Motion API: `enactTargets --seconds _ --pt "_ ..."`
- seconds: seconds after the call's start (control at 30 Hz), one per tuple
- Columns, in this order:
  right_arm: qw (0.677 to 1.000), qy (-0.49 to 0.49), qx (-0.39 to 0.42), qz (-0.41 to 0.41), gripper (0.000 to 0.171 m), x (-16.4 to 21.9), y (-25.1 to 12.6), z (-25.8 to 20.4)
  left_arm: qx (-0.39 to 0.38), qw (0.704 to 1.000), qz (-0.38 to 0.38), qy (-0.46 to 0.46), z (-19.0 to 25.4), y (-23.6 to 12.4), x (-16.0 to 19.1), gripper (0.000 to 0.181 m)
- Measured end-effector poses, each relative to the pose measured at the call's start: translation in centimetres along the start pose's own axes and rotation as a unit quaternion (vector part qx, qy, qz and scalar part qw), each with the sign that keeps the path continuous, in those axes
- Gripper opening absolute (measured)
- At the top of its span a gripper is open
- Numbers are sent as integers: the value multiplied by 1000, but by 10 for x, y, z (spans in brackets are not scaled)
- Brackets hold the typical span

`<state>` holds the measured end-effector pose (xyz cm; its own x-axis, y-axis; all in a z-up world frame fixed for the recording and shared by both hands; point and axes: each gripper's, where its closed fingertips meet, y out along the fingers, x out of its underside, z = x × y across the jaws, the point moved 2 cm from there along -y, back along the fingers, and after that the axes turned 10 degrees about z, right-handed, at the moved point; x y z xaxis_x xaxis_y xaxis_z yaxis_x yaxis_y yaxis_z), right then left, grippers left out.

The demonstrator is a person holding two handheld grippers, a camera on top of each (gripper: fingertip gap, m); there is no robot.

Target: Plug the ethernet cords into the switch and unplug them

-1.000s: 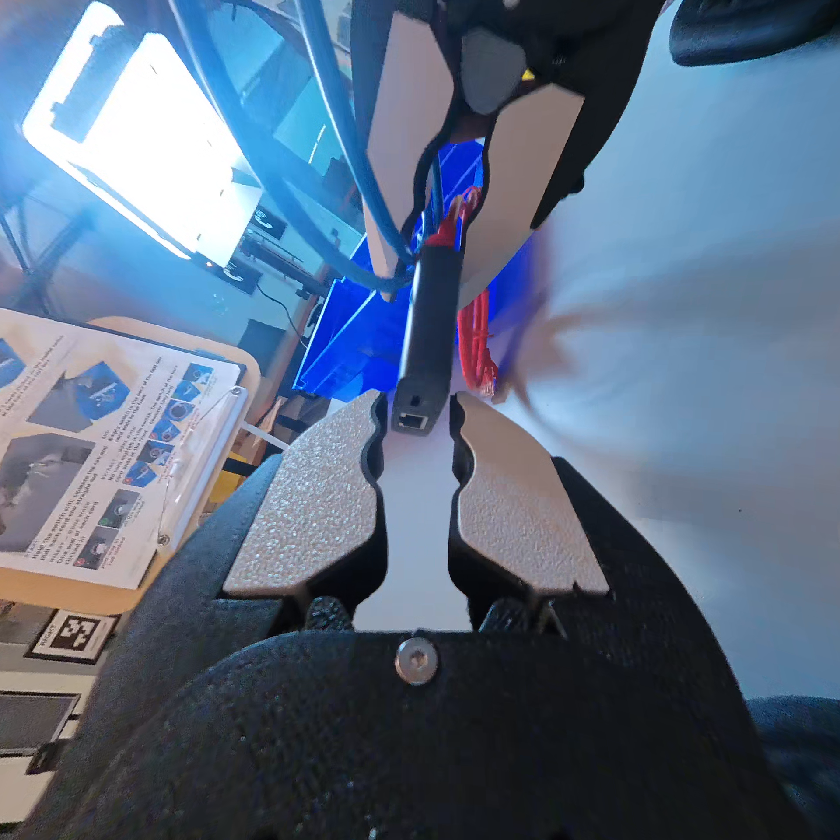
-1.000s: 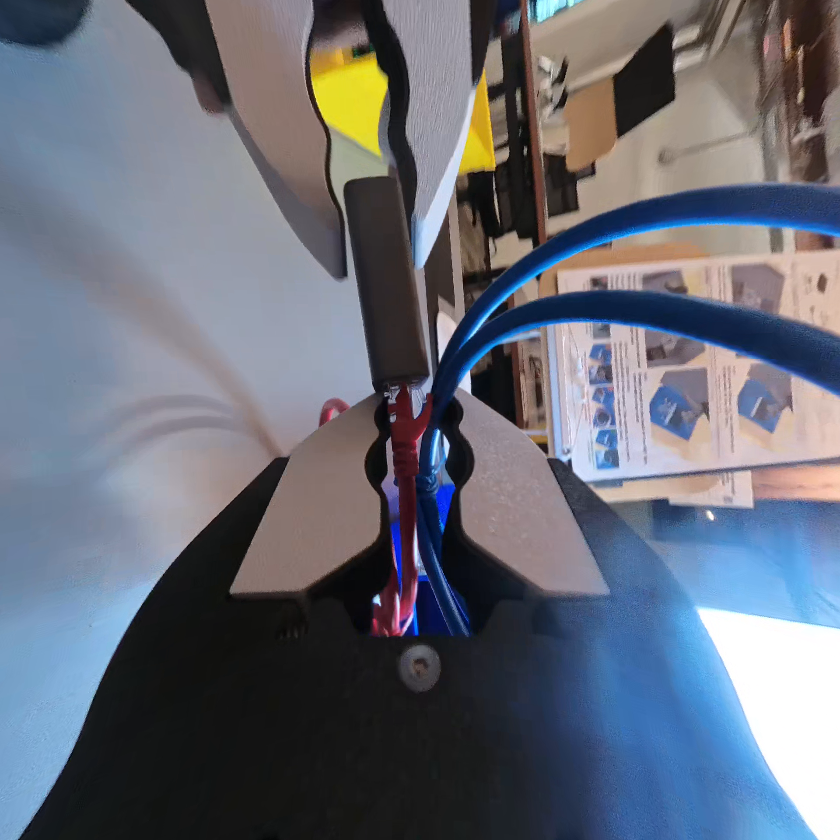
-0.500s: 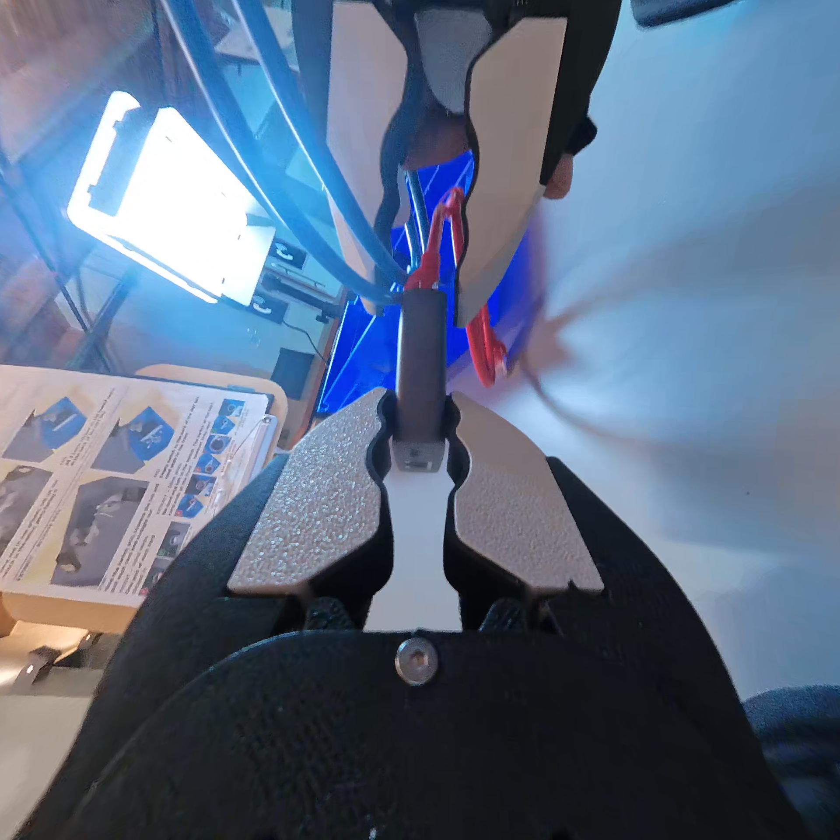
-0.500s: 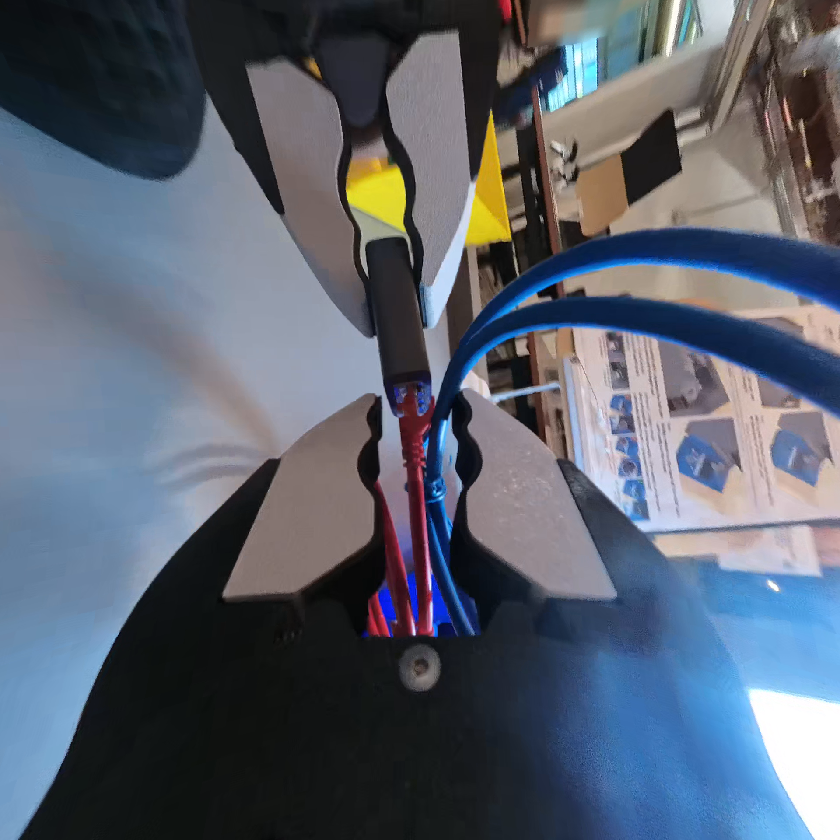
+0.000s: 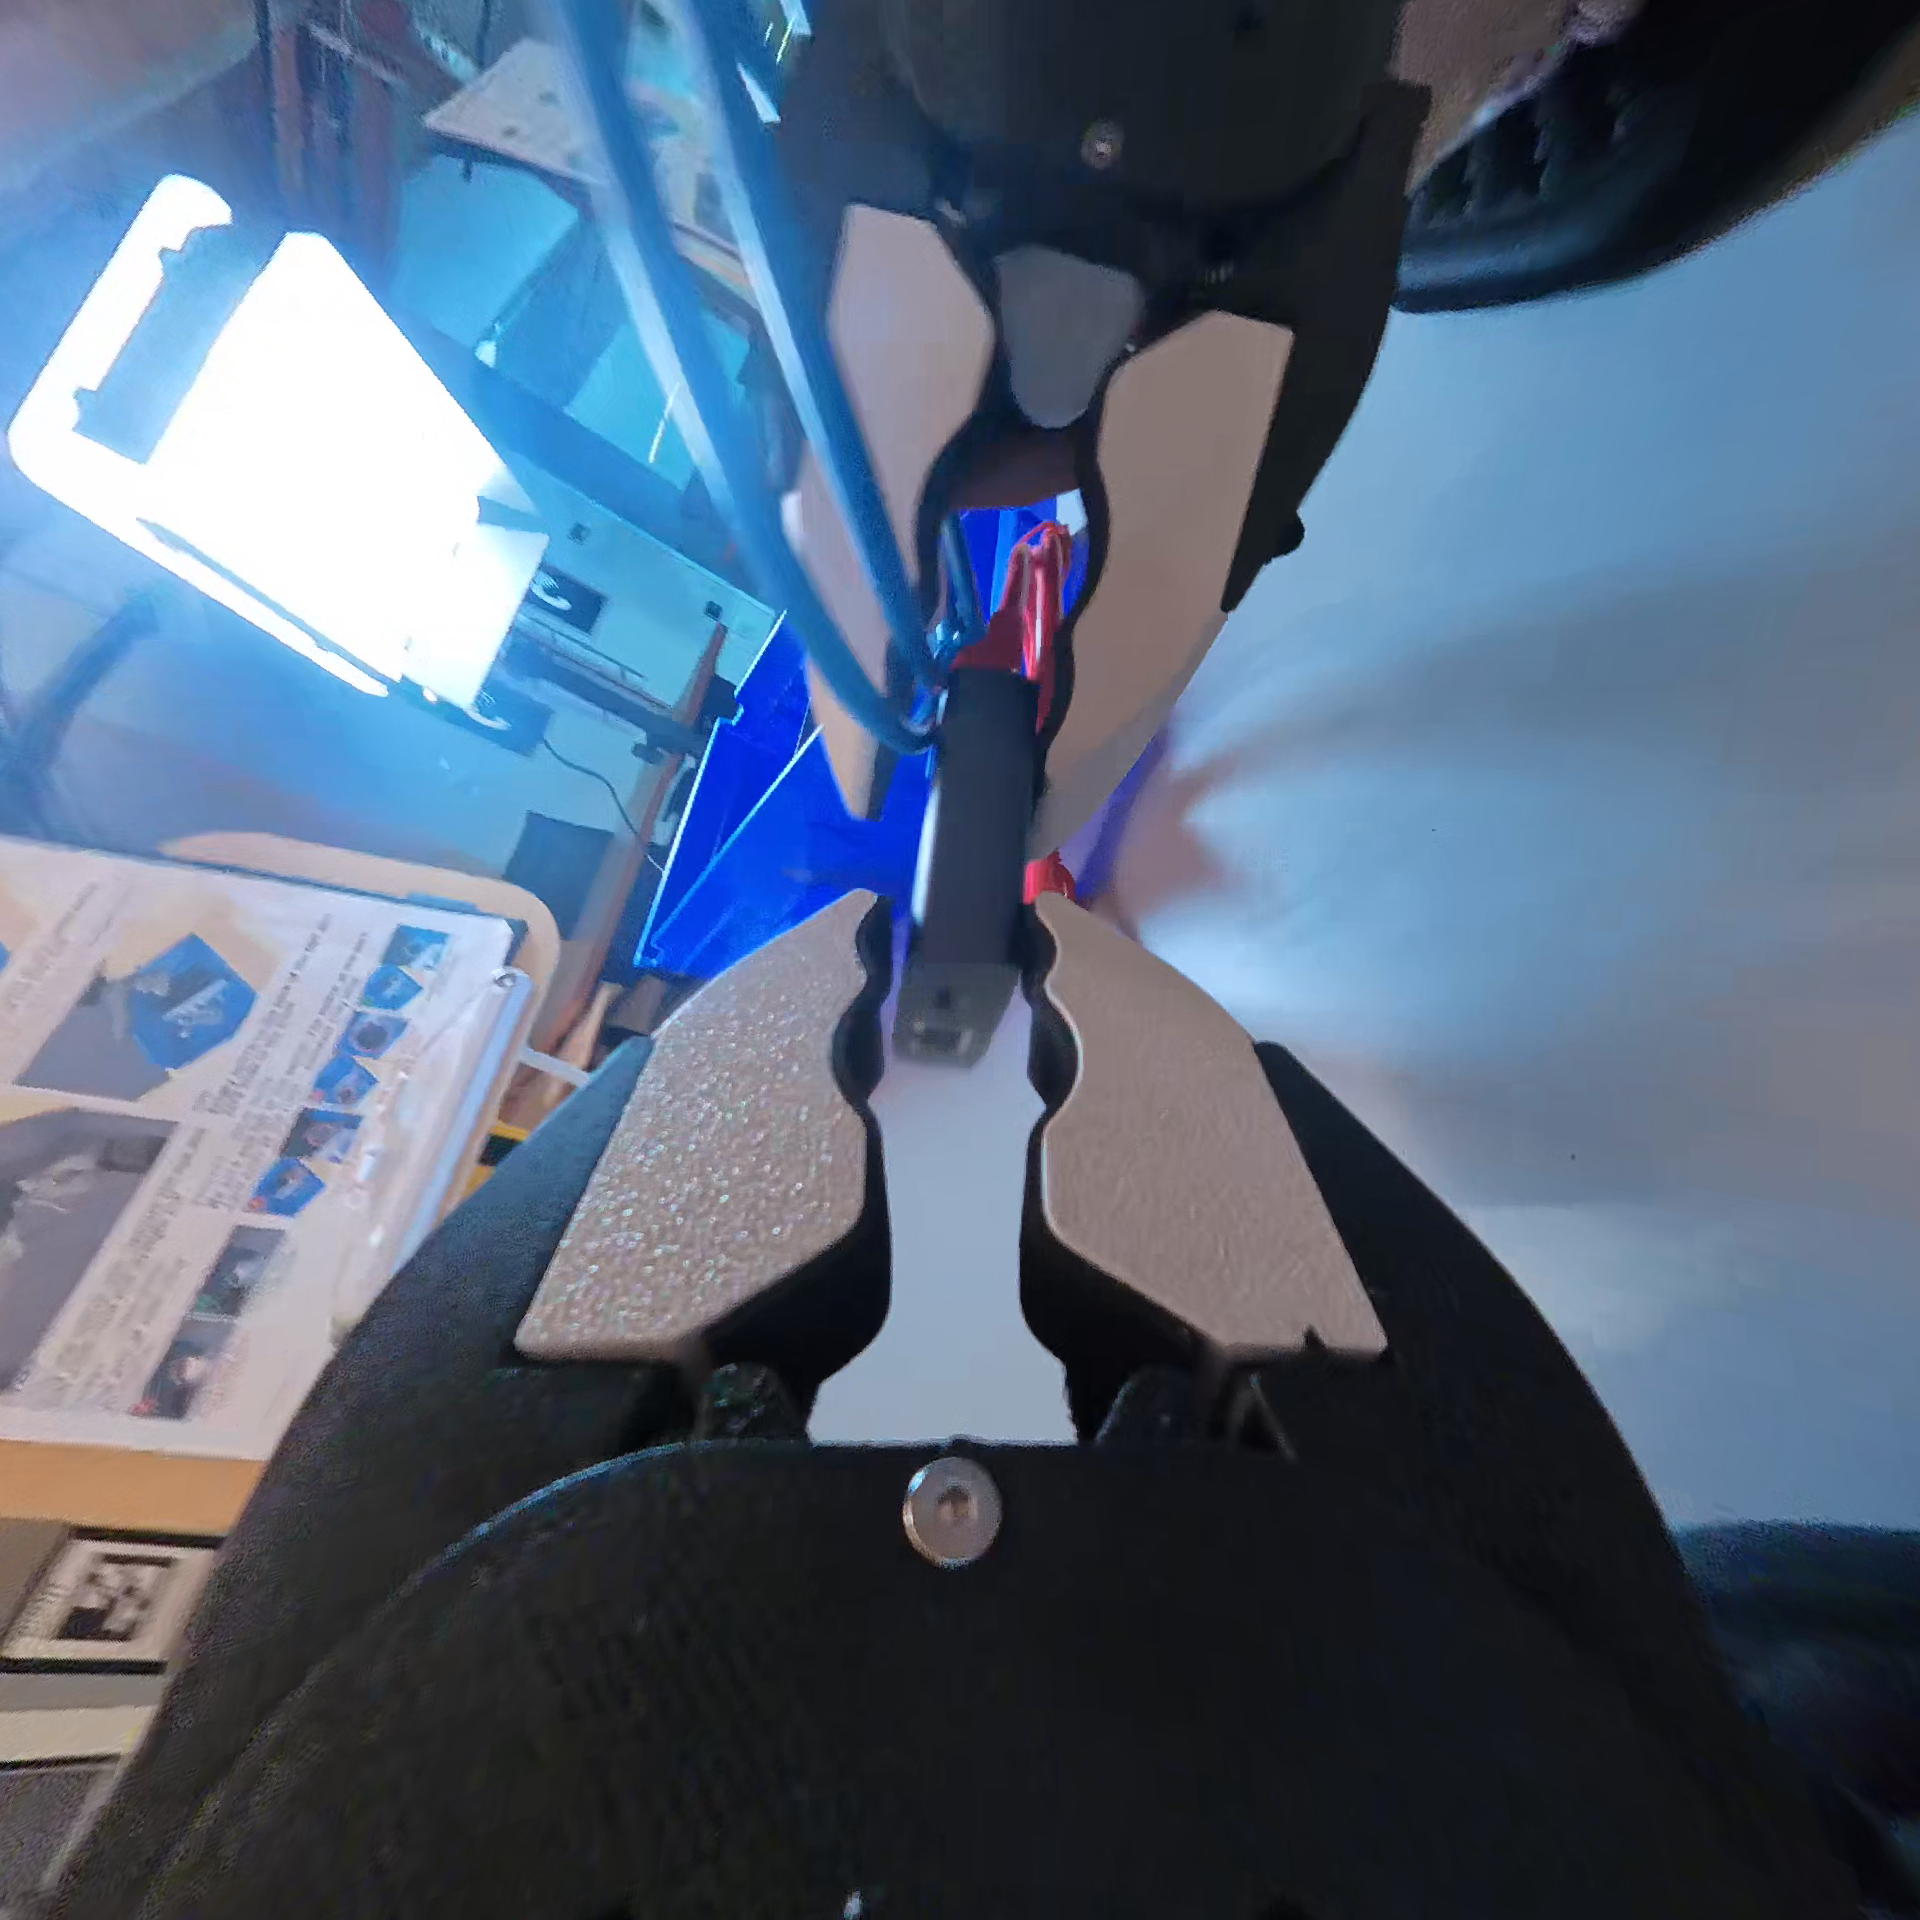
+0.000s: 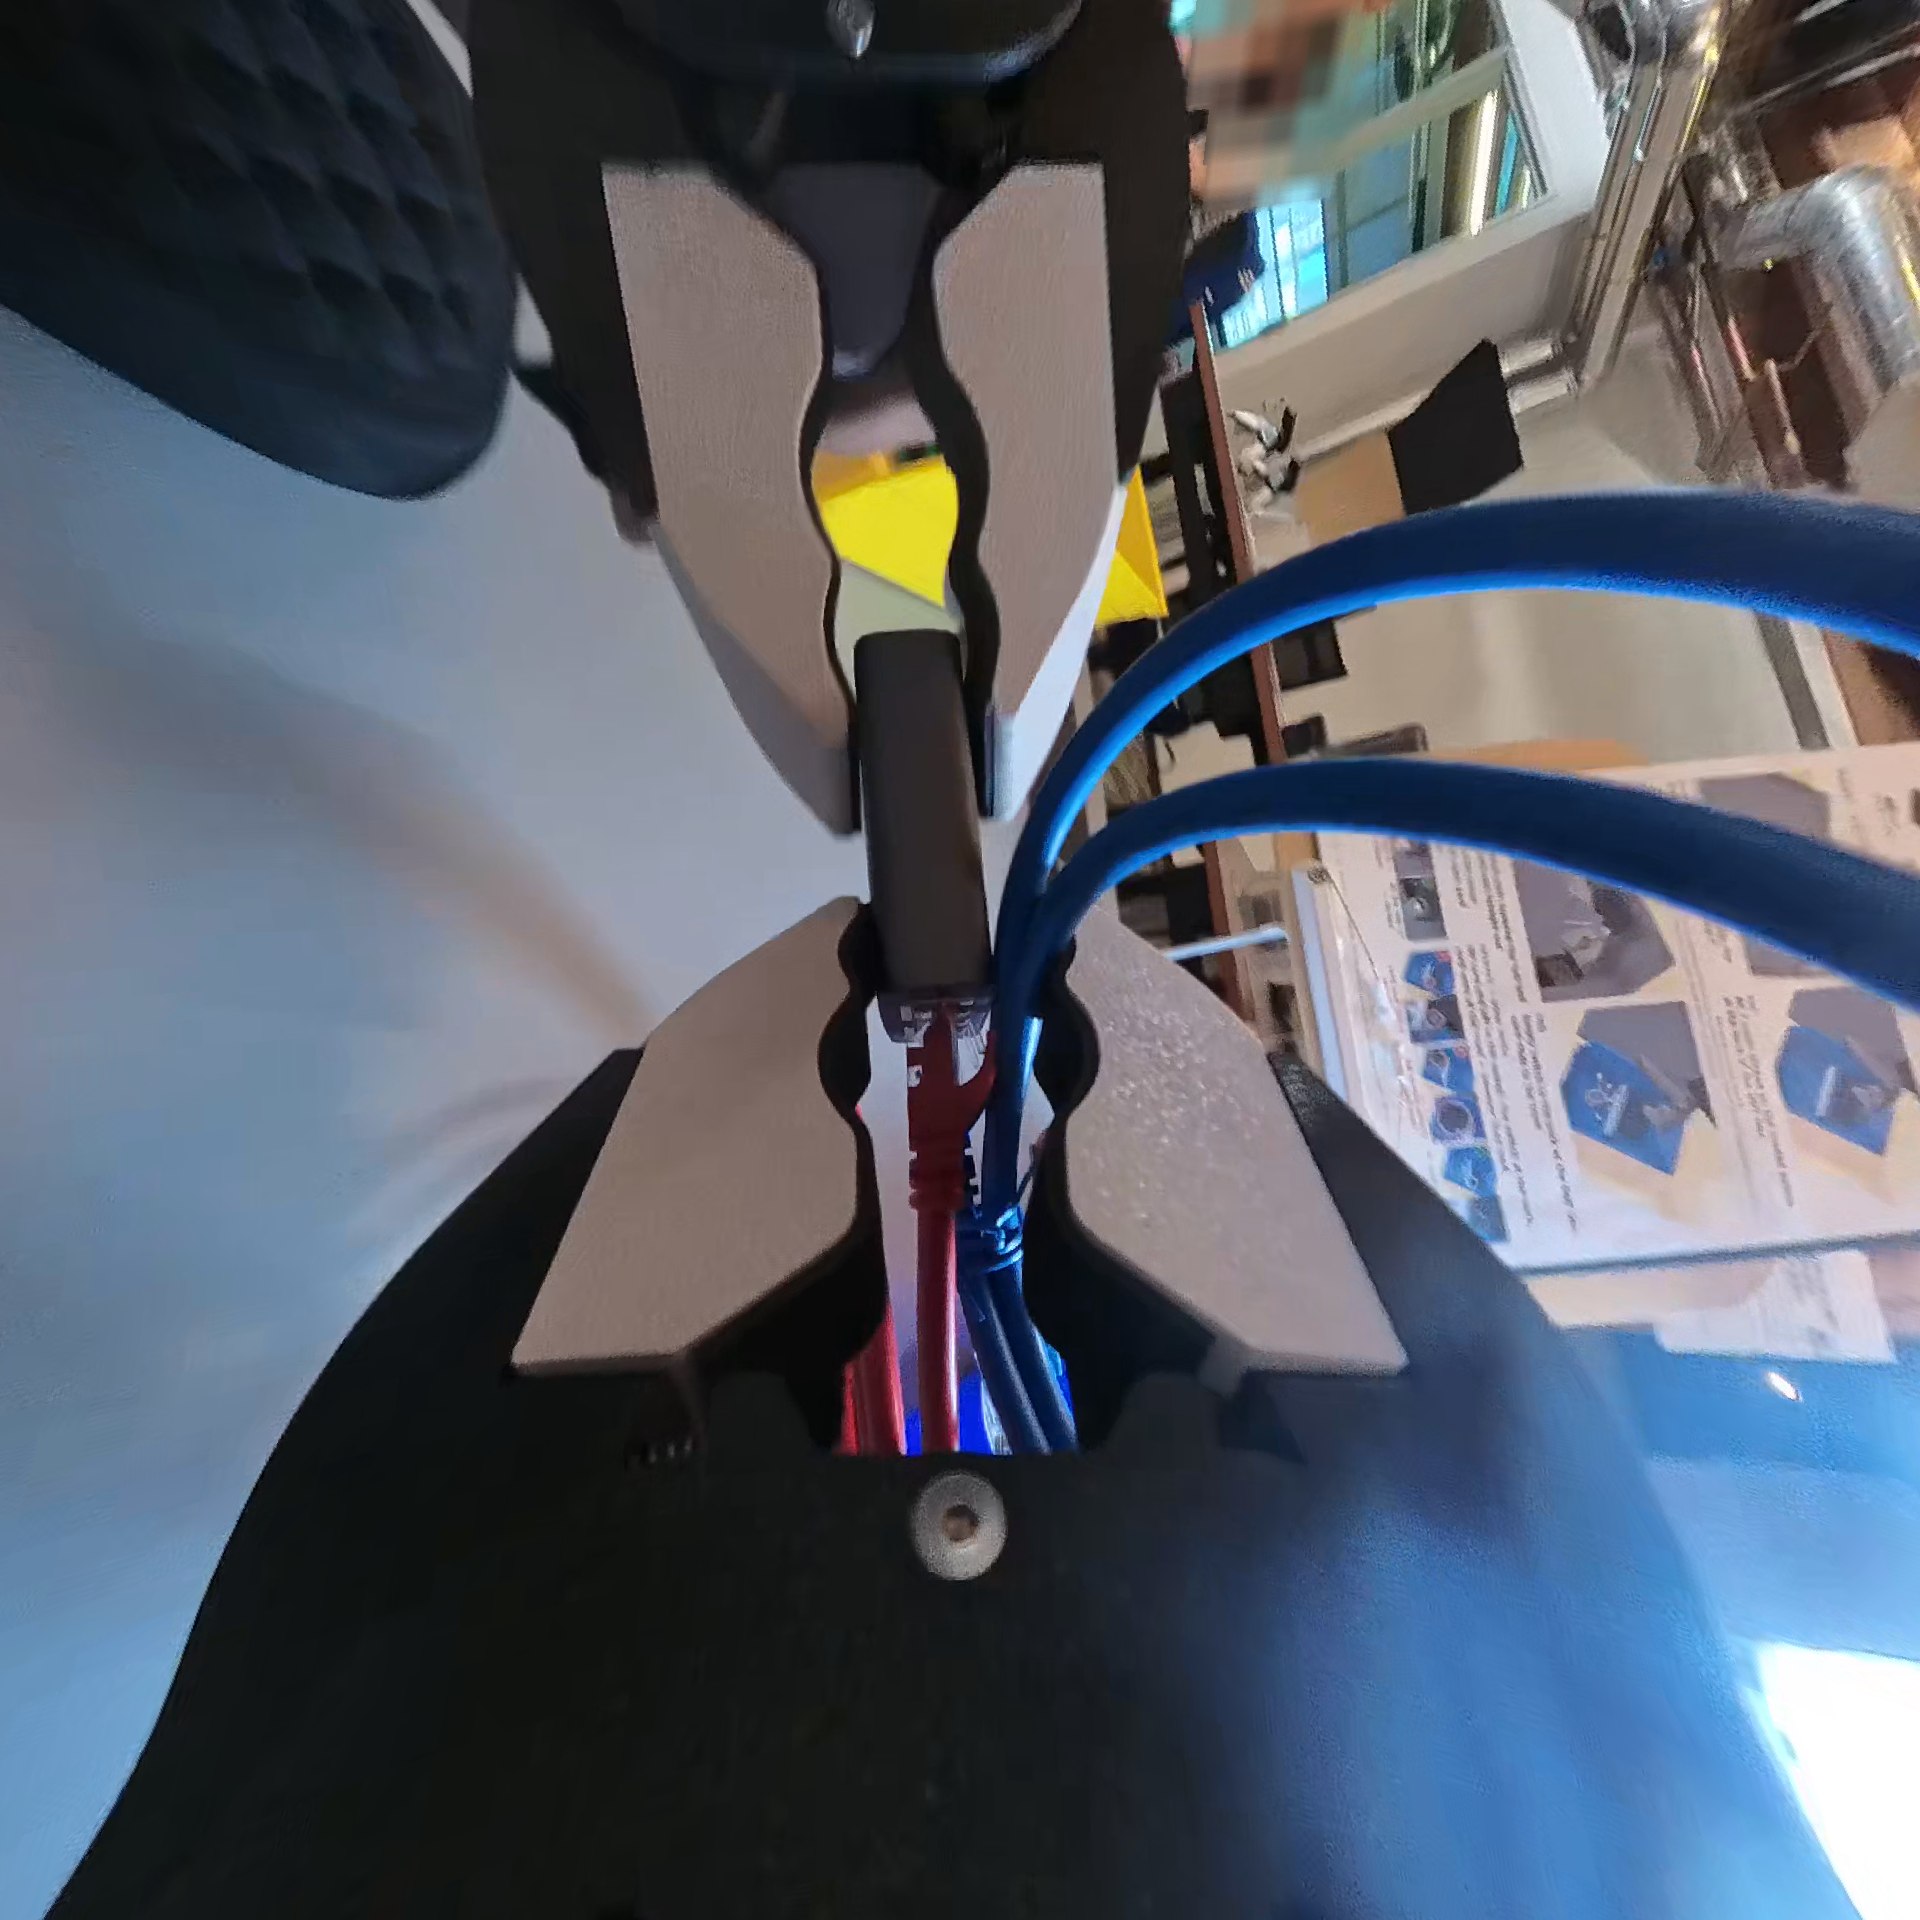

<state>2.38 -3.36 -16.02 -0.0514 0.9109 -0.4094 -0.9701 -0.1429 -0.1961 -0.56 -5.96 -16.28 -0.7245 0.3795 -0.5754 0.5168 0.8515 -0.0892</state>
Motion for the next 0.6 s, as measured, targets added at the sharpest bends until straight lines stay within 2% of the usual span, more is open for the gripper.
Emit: enactTargets --seconds 0.07,0.17,0.23,0.3,0.37,0.4,0.47,0.6 --pt "999 -20 18 -34 29 10 -1 8 -18 999 3 -46 -16 -13 1 36" --pt "999 9 32 -43 29 21 -10 21 -110 990 -12 -86 -70 -56 10 27" --pt "998 16 43 -48 29 25 -15 27 -164 978 -52 -119 -110 -96 28 26" --pt "998 26 46 -45 29 25 -15 29 -182 961 -125 -170 -136 -132 62 24" --pt "998 27 42 -44 29 24 -13 27 -171 923 -228 -258 -141 -160 109 25" --pt "998 22 40 -45 29 24 -11 26 -163 894 -266 -323 -135 -167 132 26" --pt "998 15 37 -48 29 23 -9 24 -138 841 -282 -440 -115 -164 161 27" --pt "998 15 36 -51 29 22 -10 21 -95 763 -373 -519 -68 -154 213 36"
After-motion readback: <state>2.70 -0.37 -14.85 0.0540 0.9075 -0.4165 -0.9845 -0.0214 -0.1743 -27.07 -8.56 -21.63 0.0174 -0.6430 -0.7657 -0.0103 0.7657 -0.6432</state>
